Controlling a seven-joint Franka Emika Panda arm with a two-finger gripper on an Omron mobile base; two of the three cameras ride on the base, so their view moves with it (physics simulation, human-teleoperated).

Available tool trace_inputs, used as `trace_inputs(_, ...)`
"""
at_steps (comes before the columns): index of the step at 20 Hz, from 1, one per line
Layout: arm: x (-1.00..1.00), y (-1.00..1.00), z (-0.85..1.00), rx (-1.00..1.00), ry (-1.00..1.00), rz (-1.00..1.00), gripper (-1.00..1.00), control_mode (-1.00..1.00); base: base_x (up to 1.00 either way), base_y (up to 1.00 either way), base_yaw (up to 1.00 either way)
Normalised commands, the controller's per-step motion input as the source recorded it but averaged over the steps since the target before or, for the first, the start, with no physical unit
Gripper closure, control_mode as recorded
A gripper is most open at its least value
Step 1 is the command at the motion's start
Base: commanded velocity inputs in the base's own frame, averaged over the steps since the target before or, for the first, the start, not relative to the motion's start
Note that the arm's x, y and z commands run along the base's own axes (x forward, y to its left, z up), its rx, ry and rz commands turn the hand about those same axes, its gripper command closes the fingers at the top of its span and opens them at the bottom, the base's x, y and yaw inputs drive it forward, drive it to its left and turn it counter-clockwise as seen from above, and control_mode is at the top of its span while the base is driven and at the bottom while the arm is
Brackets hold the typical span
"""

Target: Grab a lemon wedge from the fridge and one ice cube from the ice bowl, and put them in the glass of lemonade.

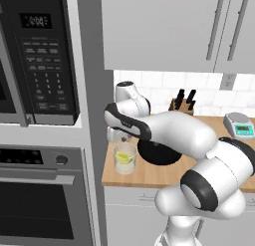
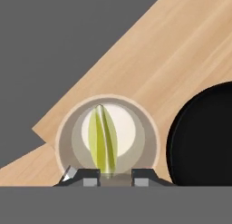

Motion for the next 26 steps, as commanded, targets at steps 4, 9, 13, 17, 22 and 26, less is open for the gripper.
trace_inputs(4, 0.00, 0.07, -0.08, 0.00, 0.00, 0.00, 1.00, -1.00, 0.00, 0.00, 0.00)
trace_inputs(9, 0.00, 0.01, 0.00, 0.00, 0.00, 0.00, -1.00, -1.00, 0.00, 0.00, 0.00)
trace_inputs(13, 0.00, 0.00, 0.00, 0.00, 0.00, 0.00, -1.00, -1.00, 0.00, 0.00, 0.00)
trace_inputs(17, 0.00, 0.00, 0.00, 0.00, 0.01, 0.00, -1.00, -1.00, 0.00, 0.00, 0.00)
trace_inputs(22, -0.26, -0.03, 0.00, 0.00, 0.02, 0.00, -1.00, -1.00, 0.00, 0.00, 0.00)
trace_inputs(26, -0.36, -0.25, 0.00, 0.02, -0.03, 0.00, -1.00, -1.00, 0.00, 0.00, 0.00)
